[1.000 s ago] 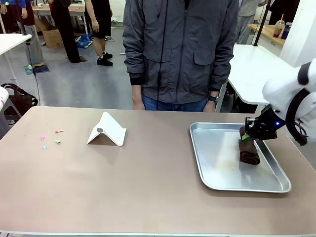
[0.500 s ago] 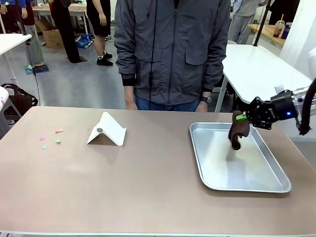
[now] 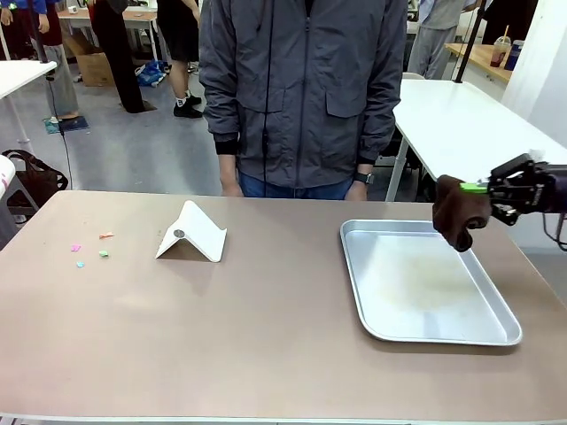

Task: Clean the surface of the table.
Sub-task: If a person points to the right, clean the right side of the table with your right hand, and if they point to the left, clean the left side with your left hand.

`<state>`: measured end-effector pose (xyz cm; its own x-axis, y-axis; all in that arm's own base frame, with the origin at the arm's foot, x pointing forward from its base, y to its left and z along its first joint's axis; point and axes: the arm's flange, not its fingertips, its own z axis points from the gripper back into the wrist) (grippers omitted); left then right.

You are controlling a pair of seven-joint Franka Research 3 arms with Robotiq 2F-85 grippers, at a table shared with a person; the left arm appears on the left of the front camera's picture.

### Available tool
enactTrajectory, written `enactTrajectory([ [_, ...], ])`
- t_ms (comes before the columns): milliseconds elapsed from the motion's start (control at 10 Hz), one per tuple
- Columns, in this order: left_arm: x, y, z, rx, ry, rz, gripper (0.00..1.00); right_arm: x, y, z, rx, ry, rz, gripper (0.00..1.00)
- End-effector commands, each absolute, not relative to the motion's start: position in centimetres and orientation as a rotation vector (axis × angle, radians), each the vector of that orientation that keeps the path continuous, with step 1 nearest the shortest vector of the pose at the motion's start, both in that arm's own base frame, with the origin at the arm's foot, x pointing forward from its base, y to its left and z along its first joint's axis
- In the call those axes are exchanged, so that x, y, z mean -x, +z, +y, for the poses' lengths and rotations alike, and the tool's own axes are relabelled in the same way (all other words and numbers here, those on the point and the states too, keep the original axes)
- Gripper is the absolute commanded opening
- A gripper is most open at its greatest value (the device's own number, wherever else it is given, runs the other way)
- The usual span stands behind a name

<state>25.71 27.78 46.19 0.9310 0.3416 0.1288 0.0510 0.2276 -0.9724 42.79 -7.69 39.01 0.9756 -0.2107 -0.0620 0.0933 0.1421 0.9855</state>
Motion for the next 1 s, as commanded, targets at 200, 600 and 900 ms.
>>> enactTrajectory([
  [200,-25.5,46.5,27.8,1.338,0.194,-0.345,0.0,-39.6,40.2,-13.1,-1.352,-0.107,-0.268,0.1],
  [600,-25.5,46.5,27.8,1.338,0.194,-0.345,0.0,-40.8,40.3,-12.3,-1.345,-0.12,-0.22,0.1],
  [900,-25.5,46.5,27.8,1.338,0.194,-0.345,0.0,-40.8,40.3,-12.3,-1.345,-0.12,-0.22,0.1],
])
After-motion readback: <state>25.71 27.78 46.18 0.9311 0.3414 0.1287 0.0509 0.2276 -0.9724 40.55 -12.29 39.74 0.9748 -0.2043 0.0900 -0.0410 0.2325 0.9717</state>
